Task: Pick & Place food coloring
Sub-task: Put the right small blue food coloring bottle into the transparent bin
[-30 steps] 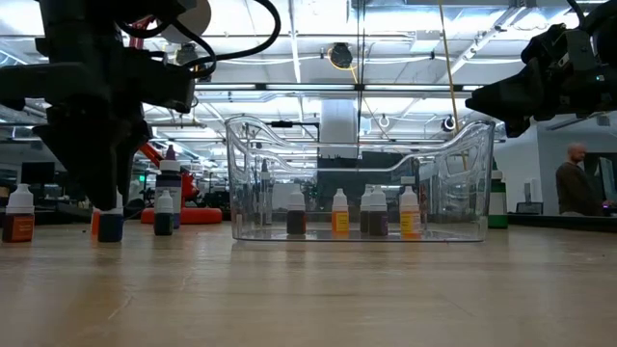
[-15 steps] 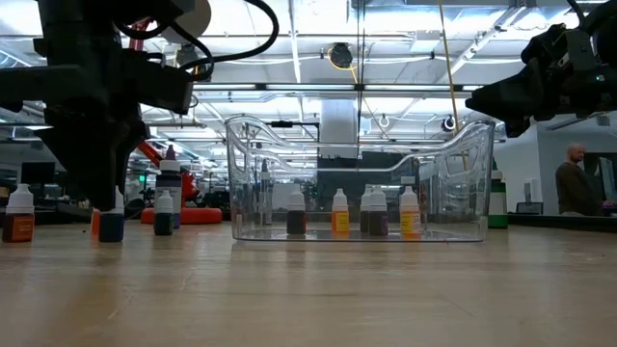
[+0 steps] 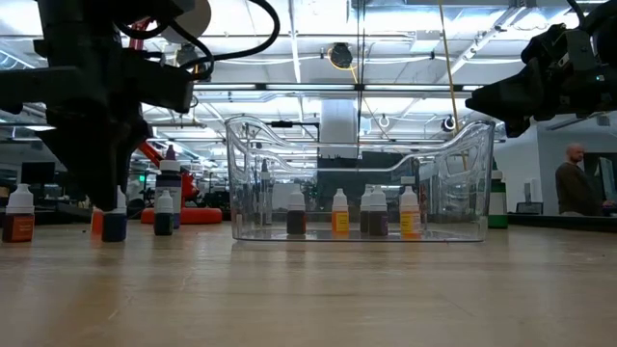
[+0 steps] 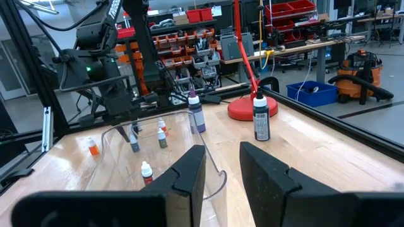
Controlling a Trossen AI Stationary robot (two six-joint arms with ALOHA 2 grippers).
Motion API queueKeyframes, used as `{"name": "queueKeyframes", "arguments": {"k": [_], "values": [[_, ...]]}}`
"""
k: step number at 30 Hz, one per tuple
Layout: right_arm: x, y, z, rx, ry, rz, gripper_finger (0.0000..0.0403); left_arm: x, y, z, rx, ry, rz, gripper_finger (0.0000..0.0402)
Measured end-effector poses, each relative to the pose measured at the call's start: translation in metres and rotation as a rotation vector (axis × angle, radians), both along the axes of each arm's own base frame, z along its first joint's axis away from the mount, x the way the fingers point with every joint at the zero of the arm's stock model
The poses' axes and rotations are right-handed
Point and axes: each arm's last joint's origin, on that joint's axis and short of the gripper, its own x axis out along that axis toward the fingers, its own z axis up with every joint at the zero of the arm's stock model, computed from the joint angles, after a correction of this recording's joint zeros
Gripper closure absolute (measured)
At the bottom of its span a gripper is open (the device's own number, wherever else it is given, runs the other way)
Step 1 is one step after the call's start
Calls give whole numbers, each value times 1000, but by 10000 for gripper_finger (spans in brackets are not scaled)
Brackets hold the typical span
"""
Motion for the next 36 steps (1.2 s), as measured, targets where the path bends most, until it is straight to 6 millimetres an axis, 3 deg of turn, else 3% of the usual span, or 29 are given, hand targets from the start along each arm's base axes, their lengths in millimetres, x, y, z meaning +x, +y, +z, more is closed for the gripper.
{"name": "queueKeyframes", "arguments": {"k": [6, 12, 18, 24, 30, 36], "values": [[0, 0, 0, 0, 0, 0, 314, 8, -2, 16, 36, -23, -47, 350], [0, 0, 0, 0, 0, 0, 314, 24, -2, 61, 45, -38, -90, 353], [0, 0, 0, 0, 0, 0, 314, 39, 13, 108, 58, -78, -94, 353], [0, 0, 0, 0, 1, 0, 314, 55, 39, 139, 68, -149, -132, 353], [0, 0, 0, 0, 0, 0, 314, 86, 64, 140, 60, -80, -165, 353], [0, 0, 0, 0, 0, 0, 314, 129, 74, 122, 80, 94, -248, 353]]}}
